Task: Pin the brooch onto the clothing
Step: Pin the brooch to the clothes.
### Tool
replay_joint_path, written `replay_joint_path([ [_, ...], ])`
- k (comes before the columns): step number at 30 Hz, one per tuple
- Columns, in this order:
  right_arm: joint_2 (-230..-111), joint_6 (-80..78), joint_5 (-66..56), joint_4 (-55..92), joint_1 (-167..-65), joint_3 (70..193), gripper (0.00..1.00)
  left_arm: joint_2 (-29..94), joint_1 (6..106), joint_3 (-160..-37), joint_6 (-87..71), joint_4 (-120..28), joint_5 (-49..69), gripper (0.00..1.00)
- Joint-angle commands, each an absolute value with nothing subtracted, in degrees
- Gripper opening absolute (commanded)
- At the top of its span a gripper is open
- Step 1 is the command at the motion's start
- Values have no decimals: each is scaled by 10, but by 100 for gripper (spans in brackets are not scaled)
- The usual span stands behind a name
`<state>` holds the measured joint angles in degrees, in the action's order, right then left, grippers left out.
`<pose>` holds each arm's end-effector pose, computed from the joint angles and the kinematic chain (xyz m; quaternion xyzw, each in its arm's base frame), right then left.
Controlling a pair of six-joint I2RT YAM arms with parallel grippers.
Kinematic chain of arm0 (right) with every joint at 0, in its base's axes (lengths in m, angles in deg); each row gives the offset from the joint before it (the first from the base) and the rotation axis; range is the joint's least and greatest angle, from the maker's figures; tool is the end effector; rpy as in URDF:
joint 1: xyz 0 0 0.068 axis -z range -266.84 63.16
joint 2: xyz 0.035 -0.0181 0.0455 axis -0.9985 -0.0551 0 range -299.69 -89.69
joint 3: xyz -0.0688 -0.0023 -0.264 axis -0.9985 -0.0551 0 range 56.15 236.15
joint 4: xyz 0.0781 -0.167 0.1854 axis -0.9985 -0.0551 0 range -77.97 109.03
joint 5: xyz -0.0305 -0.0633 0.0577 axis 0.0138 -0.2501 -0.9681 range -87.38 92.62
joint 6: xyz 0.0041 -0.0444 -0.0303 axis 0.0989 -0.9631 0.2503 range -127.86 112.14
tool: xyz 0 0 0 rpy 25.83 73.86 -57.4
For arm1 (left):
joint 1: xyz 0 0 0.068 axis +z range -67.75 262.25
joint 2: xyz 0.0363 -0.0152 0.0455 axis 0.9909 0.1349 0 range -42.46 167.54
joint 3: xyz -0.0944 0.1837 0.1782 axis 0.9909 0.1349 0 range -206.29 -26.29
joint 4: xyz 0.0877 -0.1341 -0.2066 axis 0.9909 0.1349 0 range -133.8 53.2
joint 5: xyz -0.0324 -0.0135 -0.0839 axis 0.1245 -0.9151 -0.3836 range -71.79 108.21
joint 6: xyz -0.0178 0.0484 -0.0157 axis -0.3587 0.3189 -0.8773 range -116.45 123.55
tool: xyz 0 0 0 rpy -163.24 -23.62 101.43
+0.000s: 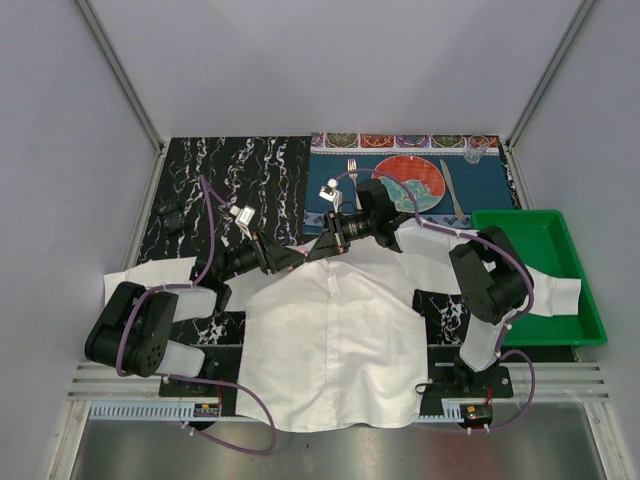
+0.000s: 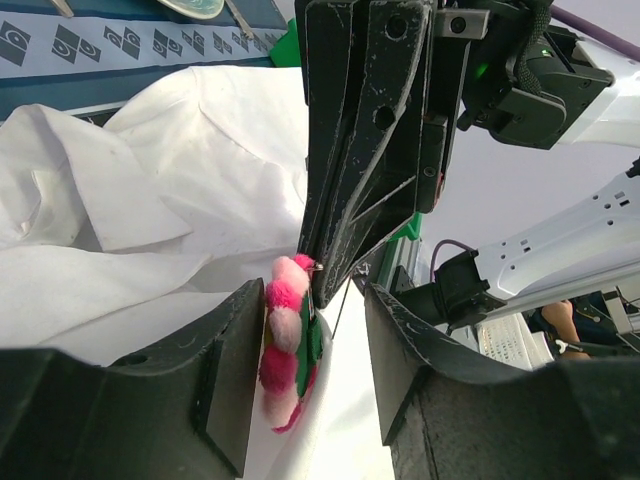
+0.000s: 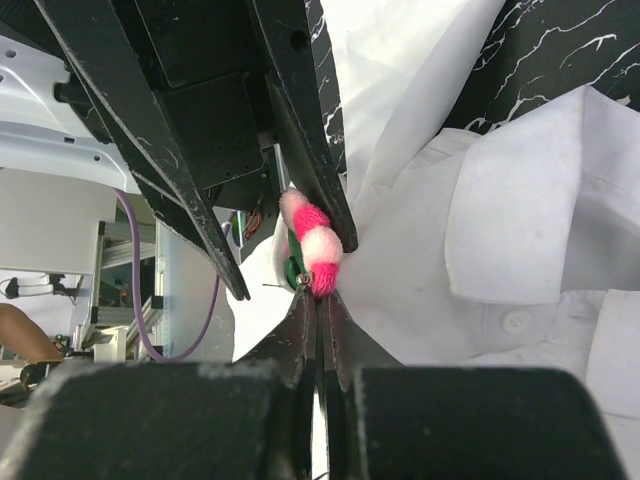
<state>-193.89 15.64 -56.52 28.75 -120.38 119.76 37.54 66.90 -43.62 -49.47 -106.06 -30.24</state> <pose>0.3074 0.2404 0.2082 -0.3087 0.7324 0.5820 0.1721 0.2220 -0.0885 0.1827 0.0646 0.7059 -0.6018 0.3679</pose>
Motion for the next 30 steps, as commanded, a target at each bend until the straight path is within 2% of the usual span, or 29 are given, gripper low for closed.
replay_joint_path([
  [1, -1913, 141, -559, 283, -1212, 1225, 0, 380, 663, -455, -488, -1108, -310, 48],
  [5, -1913, 141, -557, 283, -1211, 1226, 0, 378, 659, -457, -481, -1095, -304, 48],
  [9, -1909, 140, -557, 283, -1213, 1224, 0, 379, 656, -459, -476, -1088, -300, 39],
  [21, -1905, 139, -555, 287, -1215, 1226, 0, 378, 656, -459, -461, -1064, -293, 35],
  [27, -1901, 140, -556, 290, -1214, 1223, 0, 380, 656, -458, -466, -1058, -285, 25],
  [30, -1901, 142, -557, 291, -1214, 1223, 0, 381, 656, -458, -469, -1060, -283, 22],
])
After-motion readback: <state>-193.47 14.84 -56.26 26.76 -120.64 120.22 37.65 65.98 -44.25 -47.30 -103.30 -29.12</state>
